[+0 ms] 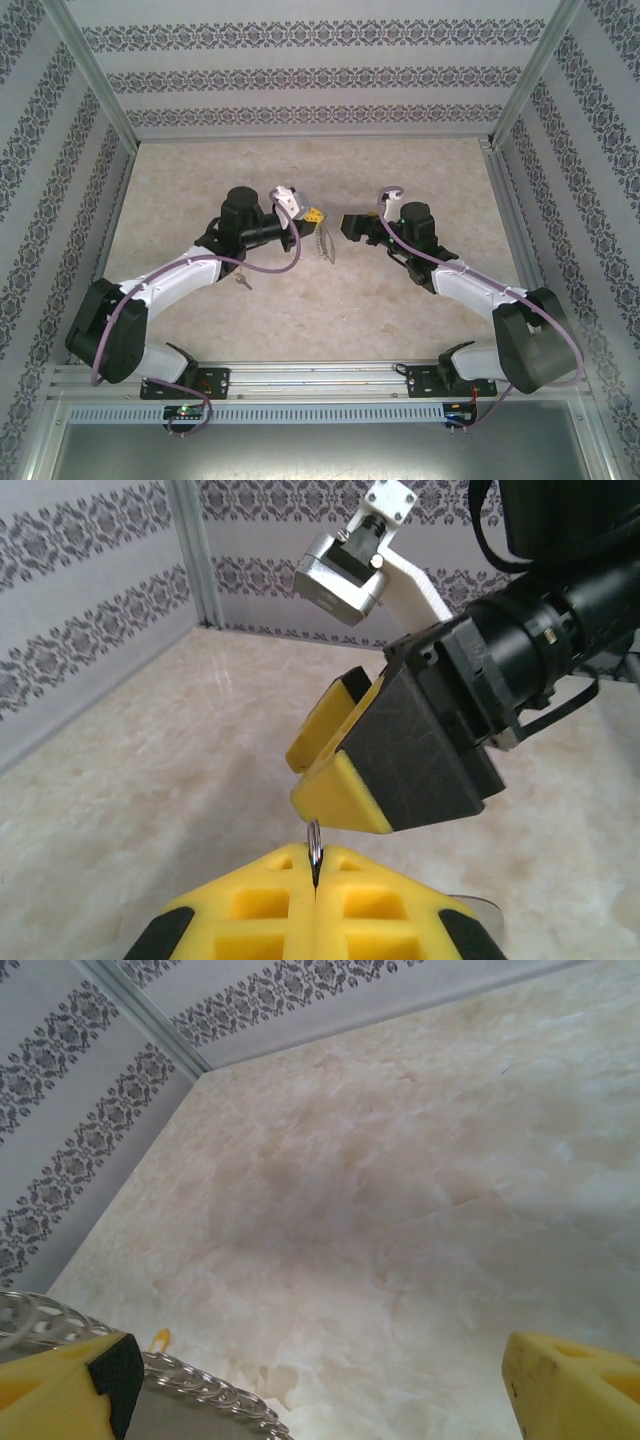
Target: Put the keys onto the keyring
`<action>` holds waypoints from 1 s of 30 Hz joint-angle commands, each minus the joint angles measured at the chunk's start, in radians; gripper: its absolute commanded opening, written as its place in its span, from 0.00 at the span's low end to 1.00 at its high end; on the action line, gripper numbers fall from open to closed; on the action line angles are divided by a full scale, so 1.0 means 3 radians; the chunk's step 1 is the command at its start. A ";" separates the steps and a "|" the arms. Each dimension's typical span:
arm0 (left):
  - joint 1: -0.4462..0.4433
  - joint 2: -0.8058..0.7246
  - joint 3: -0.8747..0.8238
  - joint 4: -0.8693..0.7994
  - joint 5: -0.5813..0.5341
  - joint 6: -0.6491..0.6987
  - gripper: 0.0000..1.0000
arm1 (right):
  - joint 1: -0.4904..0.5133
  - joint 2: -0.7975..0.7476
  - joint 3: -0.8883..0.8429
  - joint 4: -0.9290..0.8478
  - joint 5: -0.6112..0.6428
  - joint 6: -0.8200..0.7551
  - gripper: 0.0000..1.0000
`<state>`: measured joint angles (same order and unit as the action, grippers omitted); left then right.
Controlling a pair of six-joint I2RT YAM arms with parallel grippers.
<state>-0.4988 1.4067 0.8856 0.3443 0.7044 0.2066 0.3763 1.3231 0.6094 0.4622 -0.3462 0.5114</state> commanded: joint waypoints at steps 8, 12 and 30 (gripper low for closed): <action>-0.0040 0.0133 0.0688 -0.1863 0.0555 -0.0207 0.00 | -0.0169 -0.0237 -0.0011 0.0159 -0.0327 0.0226 0.90; -0.0041 0.0124 0.0742 -0.2001 0.0718 -0.0276 0.00 | -0.0214 -0.0317 -0.0032 0.0187 -0.0681 0.0240 0.86; -0.0036 -0.0077 0.0547 -0.1780 0.0877 -0.0103 0.00 | -0.0086 -0.0302 -0.0271 0.0934 -0.2030 0.0243 0.40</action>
<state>-0.5030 1.4063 1.0428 -0.2329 0.9199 0.1486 0.3351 1.2209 0.5453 0.6575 -0.8886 0.5789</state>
